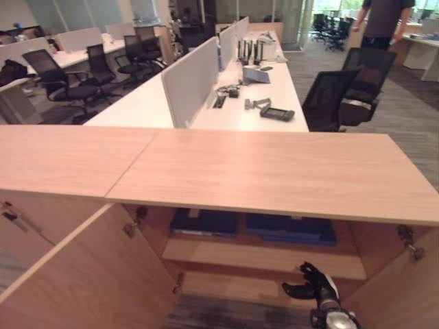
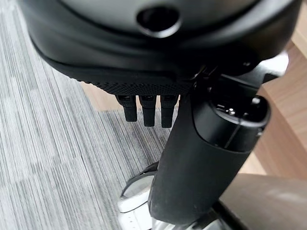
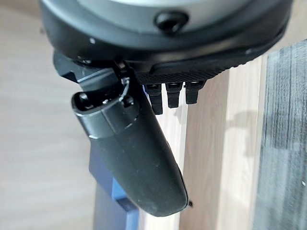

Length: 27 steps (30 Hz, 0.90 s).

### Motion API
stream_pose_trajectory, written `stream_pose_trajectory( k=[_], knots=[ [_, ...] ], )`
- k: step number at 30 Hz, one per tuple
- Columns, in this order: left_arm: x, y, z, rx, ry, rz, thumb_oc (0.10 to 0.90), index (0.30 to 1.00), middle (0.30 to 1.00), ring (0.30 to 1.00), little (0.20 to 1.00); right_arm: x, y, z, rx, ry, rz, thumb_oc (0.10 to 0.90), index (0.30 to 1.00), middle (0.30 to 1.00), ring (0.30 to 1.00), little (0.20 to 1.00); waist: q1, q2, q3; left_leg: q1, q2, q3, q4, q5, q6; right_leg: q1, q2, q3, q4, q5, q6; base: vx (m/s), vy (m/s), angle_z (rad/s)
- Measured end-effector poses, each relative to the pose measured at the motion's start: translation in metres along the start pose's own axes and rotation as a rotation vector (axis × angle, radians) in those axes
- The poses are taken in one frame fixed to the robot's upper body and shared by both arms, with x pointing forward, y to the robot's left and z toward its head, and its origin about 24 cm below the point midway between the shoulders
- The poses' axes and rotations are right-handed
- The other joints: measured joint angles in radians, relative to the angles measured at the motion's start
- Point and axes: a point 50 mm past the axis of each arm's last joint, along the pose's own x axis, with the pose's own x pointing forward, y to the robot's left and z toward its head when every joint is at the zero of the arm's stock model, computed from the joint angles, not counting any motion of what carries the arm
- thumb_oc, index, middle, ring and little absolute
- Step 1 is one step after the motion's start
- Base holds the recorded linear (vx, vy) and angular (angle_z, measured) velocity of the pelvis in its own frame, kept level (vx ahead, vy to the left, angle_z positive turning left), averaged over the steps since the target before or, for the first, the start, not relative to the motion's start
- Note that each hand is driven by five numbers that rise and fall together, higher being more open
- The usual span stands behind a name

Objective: Put the empty folder in the office cabinet

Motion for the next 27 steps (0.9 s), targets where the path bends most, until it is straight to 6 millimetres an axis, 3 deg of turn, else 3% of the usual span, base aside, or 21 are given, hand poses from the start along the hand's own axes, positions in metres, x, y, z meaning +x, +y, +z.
stream_pose_trajectory(
  k=[3, 4, 6, 7, 8, 9, 10, 12, 13, 14, 15, 17, 18, 19, 20, 21, 24, 27],
  knots=[
    [0.002, 0.0, 0.011, -0.024, -0.032, 0.006, 0.8, 0.9, 0.9, 0.9, 0.9, 0.001, -0.003, 0.0, -0.006, 0.0, -0.01, 0.8, 0.9, 0.9, 0.9, 0.9, 0.038, 0.038, 0.023, -0.067, 0.005, -0.063, 0.022, 0.039, -0.029, -0.011, 0.018, -0.061, 0.0, -0.001, -0.003, -0.22, 0.007, 0.68],
    [0.004, 0.004, 0.026, -0.028, -0.067, 0.018, 0.8, 0.9, 0.9, 0.9, 0.9, 0.003, -0.005, 0.003, -0.016, -0.007, -0.016, 0.8, 0.9, 0.9, 0.9, 0.9, 0.043, 0.036, 0.034, -0.1, 0.002, -0.086, 0.042, 0.054, -0.044, -0.018, 0.011, -0.09, -0.001, -0.004, -0.007, -0.12, 0.021, 0.8],
    [0.005, 0.0, 0.039, -0.039, -0.102, 0.009, 0.8, 0.9, 0.9, 0.9, 0.9, 0.009, -0.01, 0.014, -0.067, -0.03, -0.011, 0.8, 0.9, 0.9, 0.9, 0.9, 0.068, 0.093, 0.086, -0.141, 0.012, -0.08, 0.032, 0.055, -0.031, -0.011, 0.043, -0.127, 0.008, -0.003, -0.014, -0.29, 0.066, 0.85],
    [0.005, -0.001, 0.043, -0.041, -0.11, 0.008, 0.8, 0.9, 0.9, 0.9, 0.9, 0.01, -0.01, 0.015, -0.101, -0.03, -0.006, 0.8, 0.9, 0.9, 0.9, 0.9, 0.072, 0.094, 0.096, -0.159, 0.024, -0.048, 0.026, 0.034, -0.025, -0.015, 0.045, -0.142, 0.008, -0.001, -0.024, -0.32, 0.107, 1.21],
    [0.006, 0.007, 0.051, -0.049, -0.127, 0.038, 0.8, 0.9, 0.9, 0.9, 0.9, 0.01, -0.008, 0.016, -0.142, -0.033, 0.011, 0.8, 0.9, 0.9, 0.9, 0.9, 0.065, 0.068, 0.112, -0.162, 0.051, 0.096, 0.001, -0.038, -0.034, -0.022, -0.002, -0.197, 0.002, 0.007, -0.058, -0.17, 0.072, 1.21],
    [0.007, 0.013, 0.052, -0.045, -0.127, 0.065, 0.8, 0.9, 0.9, 0.9, 0.9, 0.012, -0.005, 0.019, -0.151, -0.039, 0.029, 0.8, 0.9, 0.9, 0.9, 0.9, 0.067, 0.04, 0.122, -0.176, 0.042, 0.154, 0.018, -0.018, -0.018, -0.034, -0.032, -0.219, 0.002, 0.004, -0.064, -0.25, 0.115, 1.14],
    [0.006, 0.024, 0.041, -0.048, -0.099, 0.095, 0.8, 0.9, 0.9, 0.9, 0.9, 0.016, 0.006, 0.03, -0.184, -0.075, 0.066, 0.8, 0.9, 0.9, 0.9, 0.9, 0.069, -0.004, 0.131, -0.189, 0.056, 0.265, 0.117, -0.014, -0.02, -0.049, -0.08, -0.239, 0.003, 0.016, -0.076, -0.16, 0.087, 0.79],
    [0.006, 0.024, 0.033, -0.074, -0.067, 0.102, 0.8, 0.9, 0.9, 0.9, 0.9, 0.015, 0.007, 0.035, -0.202, -0.099, 0.08, 0.8, 0.9, 0.9, 0.9, 0.9, 0.029, -0.006, 0.134, -0.174, 0.133, 0.342, 0.244, -0.024, -0.042, -0.015, -0.1, -0.312, 0.009, 0.025, -0.065, -0.12, 0.124, 1.02],
    [0.004, 0.022, 0.022, -0.062, -0.042, 0.114, 0.8, 0.9, 0.9, 0.9, 0.9, 0.014, 0.006, 0.034, -0.221, -0.099, 0.085, 0.8, 0.9, 0.9, 0.9, 0.9, 0.018, -0.005, 0.133, -0.091, 0.193, 0.389, 0.252, -0.024, -0.064, 0.016, -0.109, -0.366, 0.01, 0.029, -0.047, 0.0, 0.103, 1.01],
    [0.004, 0.022, 0.018, -0.062, -0.032, 0.118, 0.8, 0.9, 0.9, 0.9, 0.9, 0.014, 0.004, 0.034, -0.234, -0.101, 0.083, 0.8, 0.9, 0.9, 0.9, 0.9, 0.015, -0.007, 0.134, -0.062, 0.198, 0.404, 0.248, -0.022, -0.068, 0.025, -0.117, -0.38, 0.011, 0.028, -0.026, -0.01, 0.187, 1.1],
    [0.003, 0.017, 0.014, -0.062, -0.018, 0.105, 0.8, 0.9, 0.9, 0.9, 0.9, 0.014, -0.005, 0.032, -0.257, -0.093, 0.067, 0.8, 0.9, 0.9, 0.9, 0.9, -0.001, 0.007, 0.126, -0.04, 0.19, 0.422, 0.212, -0.015, -0.072, 0.03, -0.129, -0.413, 0.03, 0.039, 0.001, -0.04, 0.155, 1.08],
    [0.004, 0.021, 0.021, -0.056, -0.035, 0.115, 0.8, 0.9, 0.9, 0.9, 0.9, 0.012, -0.013, 0.025, -0.233, -0.061, 0.029, 0.8, 0.9, 0.9, 0.9, 0.9, -0.014, -0.007, 0.127, -0.038, 0.142, 0.449, 0.149, -0.042, -0.056, 0.028, -0.184, -0.436, 0.097, 0.037, 0.001, -0.04, 0.174, 1.28],
    [0.003, 0.03, 0.014, -0.048, -0.023, 0.14, 0.8, 0.9, 0.9, 0.9, 0.9, 0.011, -0.001, 0.017, -0.234, -0.035, 0.065, 0.8, 0.9, 0.9, 0.9, 0.9, 0.003, -0.05, 0.128, -0.045, 0.094, 0.425, 0.122, -0.037, -0.023, -0.005, -0.222, -0.402, 0.153, -0.014, 0.0, 0.01, 0.203, 0.99],
    [0.003, 0.036, 0.01, -0.041, -0.014, 0.153, 0.8, 0.9, 0.9, 0.9, 0.9, 0.01, 0.01, 0.015, -0.223, -0.031, 0.102, 0.8, 0.9, 0.9, 0.9, 0.9, 0.009, -0.076, 0.122, -0.057, 0.087, 0.408, 0.123, -0.035, -0.01, 0.0, -0.191, -0.373, 0.123, -0.046, 0.005, 0.0, 0.206, 0.8],
    [0.002, 0.041, 0.008, -0.035, -0.008, 0.164, 0.8, 0.9, 0.9, 0.9, 0.9, 0.009, 0.019, 0.013, -0.207, -0.029, 0.128, 0.8, 0.9, 0.9, 0.9, 0.9, 0.008, -0.1, 0.112, -0.075, 0.071, 0.398, 0.127, -0.037, -0.008, 0.01, -0.169, -0.364, 0.087, -0.031, -0.019, 0.04, 0.215, 0.86],
    [0.003, 0.043, 0.01, -0.031, -0.015, 0.162, 0.8, 0.9, 0.9, 0.9, 0.9, 0.009, 0.028, 0.012, -0.198, -0.02, 0.146, 0.8, 0.9, 0.9, 0.9, 0.9, 0.004, -0.113, 0.107, -0.086, 0.045, 0.366, 0.128, -0.038, 0.004, 0.029, -0.184, -0.359, 0.08, 0.005, -0.012, 0.02, 0.164, 0.72],
    [0.003, 0.037, 0.016, -0.032, -0.041, 0.149, 0.8, 0.9, 0.9, 0.9, 0.9, 0.013, 0.039, 0.01, -0.214, 0.0, 0.161, 0.8, 0.9, 0.9, 0.9, 0.9, 0.028, -0.112, 0.105, -0.088, 0.034, 0.371, 0.13, -0.072, 0.015, 0.023, -0.211, -0.362, 0.118, 0.031, -0.032, 0.05, 0.257, 0.29],
    [0.004, 0.037, 0.024, 0.01, -0.063, 0.146, 0.8, 0.9, 0.9, 0.9, 0.9, 0.014, 0.04, -0.011, -0.215, 0.124, 0.132, 0.8, 0.9, 0.9, 0.9, 0.9, 0.047, -0.12, 0.104, -0.091, -0.01, 0.373, 0.133, -0.081, 0.042, 0.025, -0.289, -0.389, 0.203, 0.063, -0.027, 0.08, 0.222, 0.48]
  ],
)
